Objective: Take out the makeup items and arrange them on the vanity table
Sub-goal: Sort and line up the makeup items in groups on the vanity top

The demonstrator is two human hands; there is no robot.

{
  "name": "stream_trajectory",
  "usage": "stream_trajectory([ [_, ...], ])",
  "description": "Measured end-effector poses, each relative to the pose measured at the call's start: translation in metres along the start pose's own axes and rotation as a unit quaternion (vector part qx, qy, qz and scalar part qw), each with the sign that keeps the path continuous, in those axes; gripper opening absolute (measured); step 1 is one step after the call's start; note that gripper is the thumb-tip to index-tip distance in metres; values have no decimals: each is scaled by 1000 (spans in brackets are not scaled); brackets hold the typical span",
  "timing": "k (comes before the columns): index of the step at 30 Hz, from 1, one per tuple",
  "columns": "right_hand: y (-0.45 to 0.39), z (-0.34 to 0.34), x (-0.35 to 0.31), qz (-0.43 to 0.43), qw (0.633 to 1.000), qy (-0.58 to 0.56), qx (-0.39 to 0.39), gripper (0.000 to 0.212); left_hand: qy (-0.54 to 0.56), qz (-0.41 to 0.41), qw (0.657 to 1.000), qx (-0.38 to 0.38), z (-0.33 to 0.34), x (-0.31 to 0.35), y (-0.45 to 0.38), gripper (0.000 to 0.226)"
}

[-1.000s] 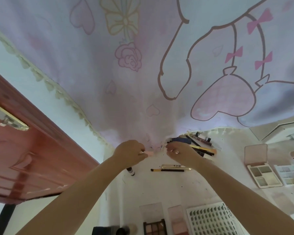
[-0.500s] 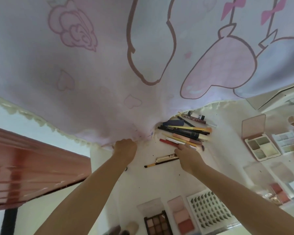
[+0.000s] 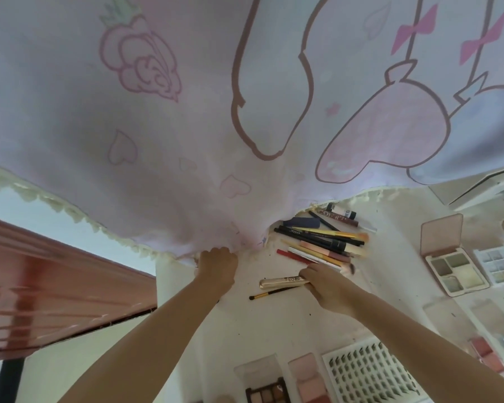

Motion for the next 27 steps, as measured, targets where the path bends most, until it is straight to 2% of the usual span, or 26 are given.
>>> stream_trajectory([
  [4, 8, -32, -11, 21, 997, -75, 23, 21, 46, 8, 994, 103, -34, 3, 21, 45],
  [6, 13, -51, -15, 41, 989, -137, 49, 13, 180, -2, 973, 145, -49, 7, 36, 44],
  [7, 16, -60, -18, 47, 983, -167, 61, 9, 310, -24, 937, 157, -55, 6, 44, 43],
  [8, 18, -67, -22, 49, 978, -192, 68, 7, 464, -60, 871, 149, -59, 3, 50, 40],
  [9, 21, -74, -26, 48, 973, -214, 73, 8, 612, -91, 777, 113, -60, 4, 55, 34],
  [10, 24, -80, -31, 48, 967, -236, 79, 12, 738, -110, 661, 74, -61, 8, 59, 29],
  [11, 26, -87, -35, 49, 962, -252, 89, 18, 818, -126, 558, 50, -64, 12, 62, 23],
  [12, 27, -93, -39, 48, 958, -267, 99, 21, 865, -132, 482, 36, -66, 18, 65, 18],
  [13, 29, -99, -44, 45, 953, -279, 109, 23, 893, -128, 430, 30, -70, 23, 68, 14],
  [14, 32, -104, -48, 40, 947, -296, 122, 23, 911, -121, 393, 35, -73, 26, 71, 14],
  [18, 41, -127, -60, 1, 945, -288, 156, 17, 960, -99, 256, 62, -91, 22, 72, 19],
  [19, 45, -136, -61, -11, 947, -268, 174, 14, 968, -80, 232, 59, -98, 18, 75, 22],
  [20, 48, -146, -61, -15, 948, -254, 194, 13, 967, -58, 243, 53, -104, 16, 78, 25],
  [21, 50, -157, -60, -14, 947, -236, 217, 14, 952, -39, 301, 46, -108, 17, 80, 29],
  [23, 54, -180, -61, -5, 937, -231, 263, 17, 873, -15, 485, 36, -118, 20, 88, 30],
  [24, 55, -190, -62, 6, 931, -244, 273, 18, 819, -8, 573, 35, -124, 21, 93, 22],
  [26, 53, -199, -67, 30, 937, -242, 250, 25, 715, -4, 698, 41, -132, 21, 101, 8],
  [27, 53, -201, -73, 28, 946, -227, 230, 31, 654, 12, 753, 63, -140, 21, 106, 13],
])
Point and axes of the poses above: each hand's wrist, its own y-axis away from the middle knuckle, its own z-axis out of the palm, x = y × z, the point moved 8 cm from there along -y, towards the middle knuckle, and after that the axes turned 9 degrees about x, right-handed, at the moved point
